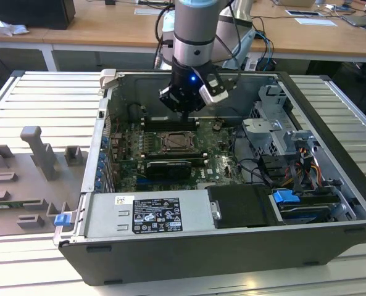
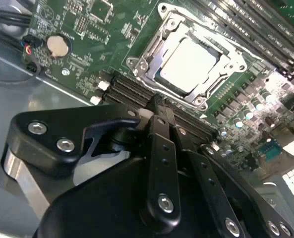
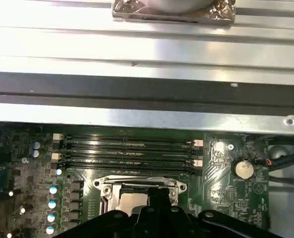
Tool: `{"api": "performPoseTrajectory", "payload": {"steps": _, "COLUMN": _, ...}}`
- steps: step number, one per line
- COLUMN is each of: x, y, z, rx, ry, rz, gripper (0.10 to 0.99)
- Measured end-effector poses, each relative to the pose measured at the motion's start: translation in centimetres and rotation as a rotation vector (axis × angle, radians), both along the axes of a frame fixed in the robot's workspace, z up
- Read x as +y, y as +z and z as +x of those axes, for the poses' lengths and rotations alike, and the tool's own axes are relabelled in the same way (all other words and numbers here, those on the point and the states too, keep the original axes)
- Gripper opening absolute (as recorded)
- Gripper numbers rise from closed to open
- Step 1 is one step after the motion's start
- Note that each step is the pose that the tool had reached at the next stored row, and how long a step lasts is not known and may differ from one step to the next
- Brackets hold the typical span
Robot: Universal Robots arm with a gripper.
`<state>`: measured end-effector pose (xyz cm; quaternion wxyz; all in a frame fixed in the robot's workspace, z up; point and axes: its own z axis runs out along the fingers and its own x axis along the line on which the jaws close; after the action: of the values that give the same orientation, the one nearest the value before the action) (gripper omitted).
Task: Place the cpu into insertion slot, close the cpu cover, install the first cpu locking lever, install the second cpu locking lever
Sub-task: 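Install the second cpu locking lever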
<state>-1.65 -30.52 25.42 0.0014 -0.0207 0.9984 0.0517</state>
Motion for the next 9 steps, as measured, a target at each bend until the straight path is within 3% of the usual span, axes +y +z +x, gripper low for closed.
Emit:
{"api": "performPoseTrajectory", "payload": {"steps": 1, "x": -1.02, "y": -0.03, "z": -0.02, "rx": 0.0001, "ry": 0.000, "rz": 0.000, "gripper": 0.106}}
{"api": "performPoseTrajectory", "payload": {"steps": 9, "x": -2.92, "y": -0.09, "z": -0.04, "rx": 0.0001, "ry": 0.000, "rz": 0.000, "gripper": 0.106}}
